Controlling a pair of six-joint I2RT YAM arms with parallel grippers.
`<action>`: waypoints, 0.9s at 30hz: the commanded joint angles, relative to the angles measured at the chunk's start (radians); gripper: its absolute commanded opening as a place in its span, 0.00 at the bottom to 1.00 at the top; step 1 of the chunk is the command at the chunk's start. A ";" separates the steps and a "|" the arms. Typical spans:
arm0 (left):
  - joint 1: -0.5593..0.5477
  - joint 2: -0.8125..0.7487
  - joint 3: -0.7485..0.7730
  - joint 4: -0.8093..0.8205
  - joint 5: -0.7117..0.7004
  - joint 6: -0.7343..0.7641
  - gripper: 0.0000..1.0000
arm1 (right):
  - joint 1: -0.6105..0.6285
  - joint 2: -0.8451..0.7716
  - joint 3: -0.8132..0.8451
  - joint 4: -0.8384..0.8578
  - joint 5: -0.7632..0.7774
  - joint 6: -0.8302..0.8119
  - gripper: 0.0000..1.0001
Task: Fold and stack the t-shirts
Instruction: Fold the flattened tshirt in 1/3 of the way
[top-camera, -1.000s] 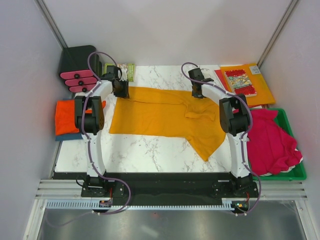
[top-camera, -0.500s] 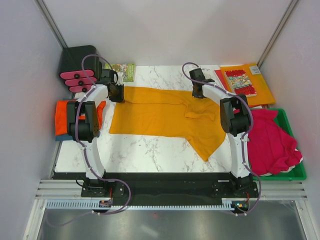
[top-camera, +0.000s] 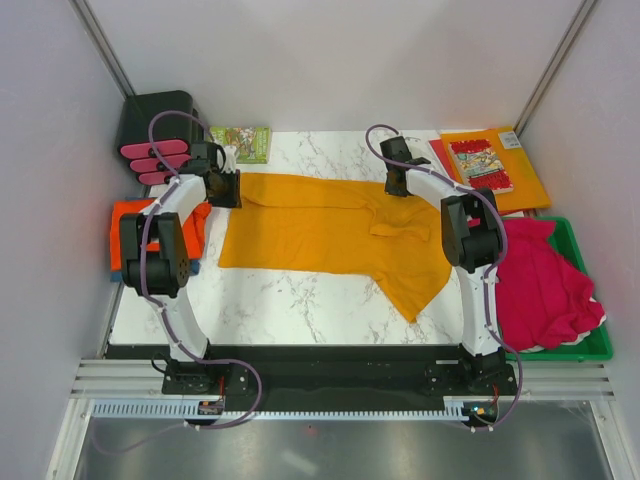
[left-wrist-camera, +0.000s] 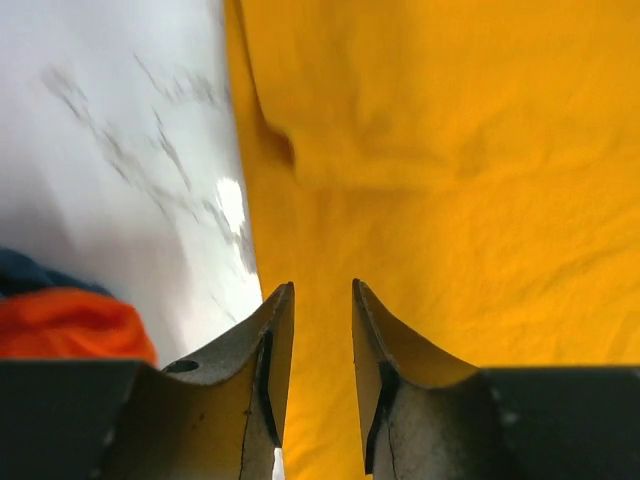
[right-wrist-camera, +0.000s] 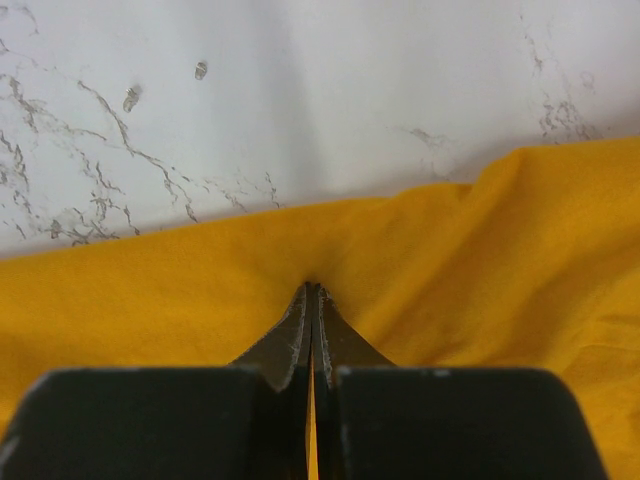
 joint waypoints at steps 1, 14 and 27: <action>0.012 0.118 0.283 0.028 0.065 -0.064 0.37 | -0.008 -0.015 -0.024 -0.020 -0.014 0.011 0.00; -0.076 0.352 0.475 -0.035 0.075 -0.076 0.32 | -0.009 -0.007 -0.024 -0.018 -0.008 0.005 0.00; -0.042 0.238 0.249 -0.030 -0.001 -0.014 0.27 | -0.009 0.005 -0.040 -0.015 -0.020 0.011 0.00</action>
